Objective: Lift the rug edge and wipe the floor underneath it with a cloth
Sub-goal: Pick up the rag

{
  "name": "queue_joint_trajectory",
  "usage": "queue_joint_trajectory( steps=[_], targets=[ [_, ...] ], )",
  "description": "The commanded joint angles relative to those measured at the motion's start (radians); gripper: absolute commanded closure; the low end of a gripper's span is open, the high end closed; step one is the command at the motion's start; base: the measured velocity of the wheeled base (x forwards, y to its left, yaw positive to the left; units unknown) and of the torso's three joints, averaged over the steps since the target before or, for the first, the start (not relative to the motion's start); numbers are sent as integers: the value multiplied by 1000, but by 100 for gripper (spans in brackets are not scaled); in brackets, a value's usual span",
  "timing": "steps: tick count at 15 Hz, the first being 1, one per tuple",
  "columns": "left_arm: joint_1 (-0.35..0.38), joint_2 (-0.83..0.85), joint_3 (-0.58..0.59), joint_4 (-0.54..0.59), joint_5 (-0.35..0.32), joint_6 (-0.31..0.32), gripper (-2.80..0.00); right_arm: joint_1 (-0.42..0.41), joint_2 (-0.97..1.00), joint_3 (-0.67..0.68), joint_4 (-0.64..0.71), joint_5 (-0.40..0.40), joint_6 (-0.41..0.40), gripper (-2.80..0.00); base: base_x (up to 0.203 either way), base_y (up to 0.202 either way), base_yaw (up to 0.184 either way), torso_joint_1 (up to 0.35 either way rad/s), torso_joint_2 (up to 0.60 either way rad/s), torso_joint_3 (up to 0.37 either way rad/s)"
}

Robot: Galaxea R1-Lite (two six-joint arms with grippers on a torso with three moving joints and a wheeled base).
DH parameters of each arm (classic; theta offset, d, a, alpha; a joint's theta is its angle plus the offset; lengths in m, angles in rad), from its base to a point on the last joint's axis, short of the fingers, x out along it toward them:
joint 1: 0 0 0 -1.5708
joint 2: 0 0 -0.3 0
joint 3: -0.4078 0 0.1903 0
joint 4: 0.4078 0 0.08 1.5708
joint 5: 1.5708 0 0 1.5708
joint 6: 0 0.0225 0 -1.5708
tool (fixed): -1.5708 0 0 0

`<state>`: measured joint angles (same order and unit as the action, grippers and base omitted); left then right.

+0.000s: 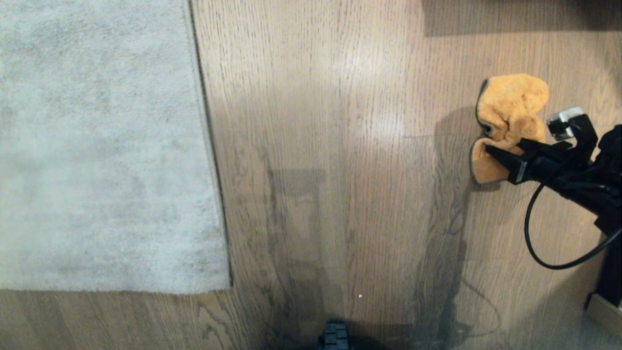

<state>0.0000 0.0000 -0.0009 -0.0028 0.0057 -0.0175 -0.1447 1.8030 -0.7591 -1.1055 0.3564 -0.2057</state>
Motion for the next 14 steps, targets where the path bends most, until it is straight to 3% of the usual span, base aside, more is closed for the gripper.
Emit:
queue_joint_trajectory(
  steps=[1, 14],
  targets=[
    [0, 0, 1, 0, 0, -1, 0, -1, -5, 0, -7, 3, -1, 0, 0, 0, 0, 0, 0, 0],
    [0, 0, -1, 0, 0, -1, 0, -9, -146, 6, 18, -4, 0, 0, 0, 0, 0, 0, 0, 0]
  ],
)
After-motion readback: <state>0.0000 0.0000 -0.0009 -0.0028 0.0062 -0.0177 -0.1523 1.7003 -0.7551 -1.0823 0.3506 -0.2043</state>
